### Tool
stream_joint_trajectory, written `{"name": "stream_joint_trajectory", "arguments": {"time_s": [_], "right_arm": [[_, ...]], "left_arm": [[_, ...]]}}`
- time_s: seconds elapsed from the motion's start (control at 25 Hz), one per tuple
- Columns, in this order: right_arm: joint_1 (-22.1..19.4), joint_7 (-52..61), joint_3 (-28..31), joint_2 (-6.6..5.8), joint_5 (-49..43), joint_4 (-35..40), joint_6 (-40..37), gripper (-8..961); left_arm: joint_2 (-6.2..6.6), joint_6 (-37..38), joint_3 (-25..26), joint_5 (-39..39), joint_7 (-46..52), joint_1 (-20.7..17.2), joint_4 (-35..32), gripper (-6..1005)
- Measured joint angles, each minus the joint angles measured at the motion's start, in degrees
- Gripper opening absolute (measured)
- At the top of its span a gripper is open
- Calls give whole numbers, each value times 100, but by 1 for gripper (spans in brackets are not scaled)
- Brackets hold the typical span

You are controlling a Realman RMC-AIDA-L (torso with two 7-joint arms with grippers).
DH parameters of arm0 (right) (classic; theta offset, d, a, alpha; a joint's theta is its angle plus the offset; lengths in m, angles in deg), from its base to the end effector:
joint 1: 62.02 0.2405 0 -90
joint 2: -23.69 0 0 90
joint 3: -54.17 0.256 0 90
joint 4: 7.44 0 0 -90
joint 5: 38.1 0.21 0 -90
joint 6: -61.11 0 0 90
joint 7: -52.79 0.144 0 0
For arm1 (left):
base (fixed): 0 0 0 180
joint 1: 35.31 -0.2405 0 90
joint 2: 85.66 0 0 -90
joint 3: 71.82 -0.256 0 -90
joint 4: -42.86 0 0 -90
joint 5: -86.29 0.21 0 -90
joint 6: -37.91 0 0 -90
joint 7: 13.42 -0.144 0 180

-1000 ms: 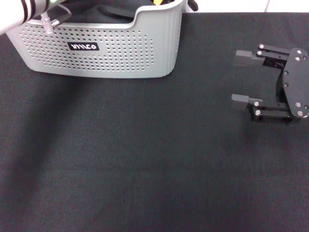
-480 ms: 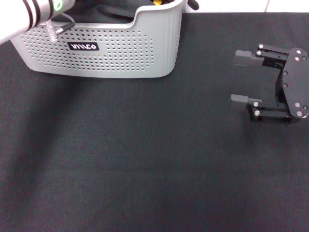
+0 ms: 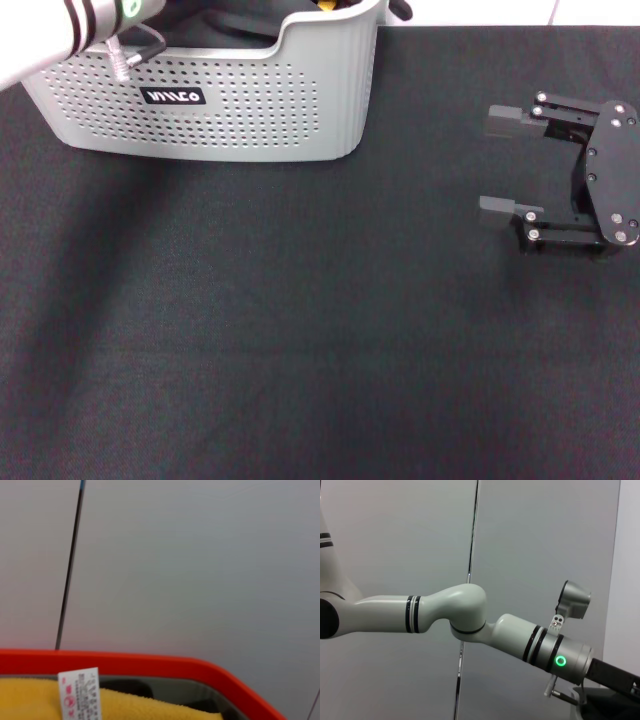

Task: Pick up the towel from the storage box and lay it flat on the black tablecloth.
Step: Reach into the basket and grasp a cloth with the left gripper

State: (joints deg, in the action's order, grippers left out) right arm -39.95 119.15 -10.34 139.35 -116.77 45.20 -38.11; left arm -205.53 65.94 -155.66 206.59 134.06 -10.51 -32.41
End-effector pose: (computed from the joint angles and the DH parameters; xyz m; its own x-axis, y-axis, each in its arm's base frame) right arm 0.1895 0.3028 0.0409 0.6984 0.1790 -0.6929 0.0182 -0.9724 -0.2328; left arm -0.1491 0.4234 0.0330 0.5962 0.3342 0.7300 0.7913 -0.3984 -0.4638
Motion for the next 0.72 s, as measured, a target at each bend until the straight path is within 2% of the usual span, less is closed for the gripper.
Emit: {"name": "stream_joint_trajectory", "arguments": {"time_s": [0.12,0.72], "right_arm": [[-5,0,0,0,0,0,6,722],[2,0,50,0,0,-26,16,722]], "left_arm": [[0,0,0,-13,0,-11,-80,392],[0,2,265,-23,0,-4,-146,328]]}}
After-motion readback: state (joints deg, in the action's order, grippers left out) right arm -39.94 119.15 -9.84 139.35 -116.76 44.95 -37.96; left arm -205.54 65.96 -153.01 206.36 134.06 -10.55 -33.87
